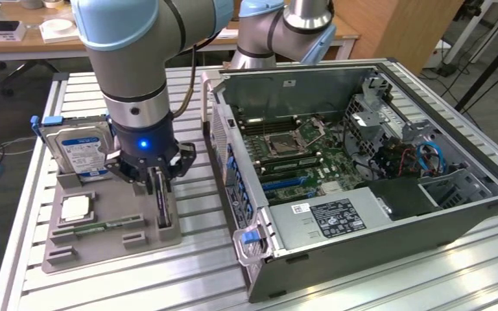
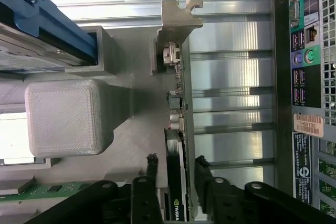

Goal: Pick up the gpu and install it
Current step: 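Pick up the gpu and move the gpu toward the slot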

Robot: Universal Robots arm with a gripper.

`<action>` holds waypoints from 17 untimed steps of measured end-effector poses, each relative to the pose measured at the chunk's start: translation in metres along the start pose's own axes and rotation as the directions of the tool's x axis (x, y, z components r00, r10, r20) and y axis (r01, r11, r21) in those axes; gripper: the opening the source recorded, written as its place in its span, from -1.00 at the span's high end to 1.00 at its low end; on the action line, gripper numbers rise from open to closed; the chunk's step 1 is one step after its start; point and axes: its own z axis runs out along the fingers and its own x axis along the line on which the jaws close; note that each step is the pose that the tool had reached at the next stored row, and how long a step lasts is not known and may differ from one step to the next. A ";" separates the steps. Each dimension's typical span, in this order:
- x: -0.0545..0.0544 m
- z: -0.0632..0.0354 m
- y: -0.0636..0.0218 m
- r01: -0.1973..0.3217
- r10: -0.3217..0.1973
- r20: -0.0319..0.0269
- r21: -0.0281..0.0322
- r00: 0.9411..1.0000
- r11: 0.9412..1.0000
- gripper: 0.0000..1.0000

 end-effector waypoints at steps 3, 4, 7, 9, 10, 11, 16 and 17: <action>0.000 0.0000 0.0000 0.000 0.000 0.000 0.000 1.000 1.000 0.34; 0.000 0.0000 0.0000 0.000 0.000 0.000 0.000 1.000 1.000 0.34; 0.000 0.0000 0.0000 0.000 0.000 0.000 0.000 1.000 1.000 0.34; 0.000 0.0000 0.0000 0.000 0.000 0.000 0.000 1.000 1.000 0.34; 0.000 0.0000 0.0000 0.000 0.000 0.000 0.000 1.000 1.000 0.34; 0.000 0.0000 0.0000 0.000 0.000 0.000 0.000 1.000 1.000 0.34; 0.000 0.0000 0.0000 0.000 0.000 0.000 0.000 1.000 1.000 0.34; 0.000 0.0000 0.0000 0.000 0.000 0.000 0.000 1.000 1.000 0.36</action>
